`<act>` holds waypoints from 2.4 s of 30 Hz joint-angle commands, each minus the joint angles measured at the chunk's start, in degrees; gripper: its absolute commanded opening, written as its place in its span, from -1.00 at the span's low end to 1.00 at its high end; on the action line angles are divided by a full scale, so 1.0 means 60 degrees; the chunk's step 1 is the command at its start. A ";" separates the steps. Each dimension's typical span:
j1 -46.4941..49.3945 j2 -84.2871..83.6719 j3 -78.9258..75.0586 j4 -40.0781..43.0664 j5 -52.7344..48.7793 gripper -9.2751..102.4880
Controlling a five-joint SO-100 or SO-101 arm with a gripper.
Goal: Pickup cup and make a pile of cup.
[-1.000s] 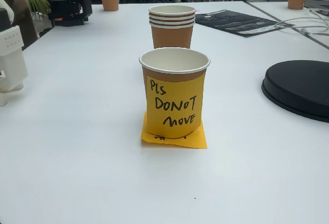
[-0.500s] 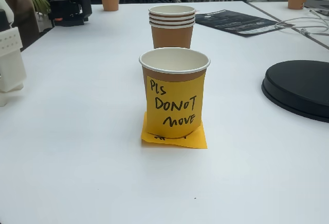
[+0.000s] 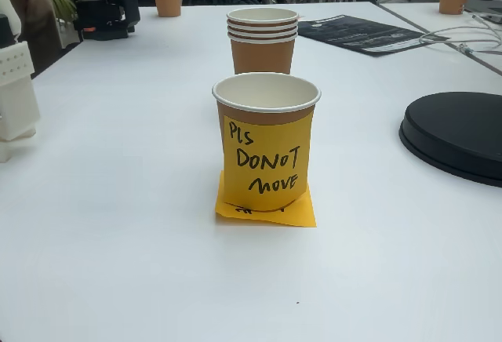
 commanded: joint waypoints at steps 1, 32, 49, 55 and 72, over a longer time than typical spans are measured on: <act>0.0190 -0.0278 -0.1362 -0.0161 -0.0059 -0.49; 0.0205 -0.0732 -0.1553 0.3164 -0.0044 -0.29; 0.0205 -0.1655 -0.1055 0.3032 0.0073 -0.29; 0.0205 -0.2183 -0.1187 0.3032 0.0088 -0.29; 0.0205 -0.3677 -0.2534 0.3018 0.0088 -0.29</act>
